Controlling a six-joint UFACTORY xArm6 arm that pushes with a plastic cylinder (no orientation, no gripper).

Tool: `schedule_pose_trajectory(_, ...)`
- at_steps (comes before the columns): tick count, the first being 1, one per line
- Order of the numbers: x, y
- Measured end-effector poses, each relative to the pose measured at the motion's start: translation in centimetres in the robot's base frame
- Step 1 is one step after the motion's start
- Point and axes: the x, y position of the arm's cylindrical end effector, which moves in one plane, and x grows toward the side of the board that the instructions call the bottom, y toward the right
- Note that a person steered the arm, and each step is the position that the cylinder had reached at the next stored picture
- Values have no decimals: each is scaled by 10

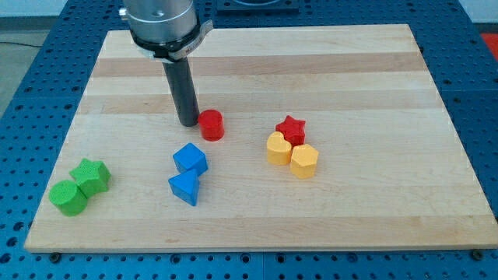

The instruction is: Move the blue cube into the green star

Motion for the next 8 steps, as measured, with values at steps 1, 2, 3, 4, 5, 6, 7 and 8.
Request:
schedule_pose_trajectory(1,3,25)
schedule_pose_trajectory(2,10,70)
schedule_pose_trajectory(3,31,115)
schedule_pose_trajectory(4,31,48)
schedule_pose_trajectory(5,30,45)
schedule_pose_trajectory(6,43,42)
schedule_pose_trajectory(7,47,32)
schedule_pose_trajectory(8,73,68)
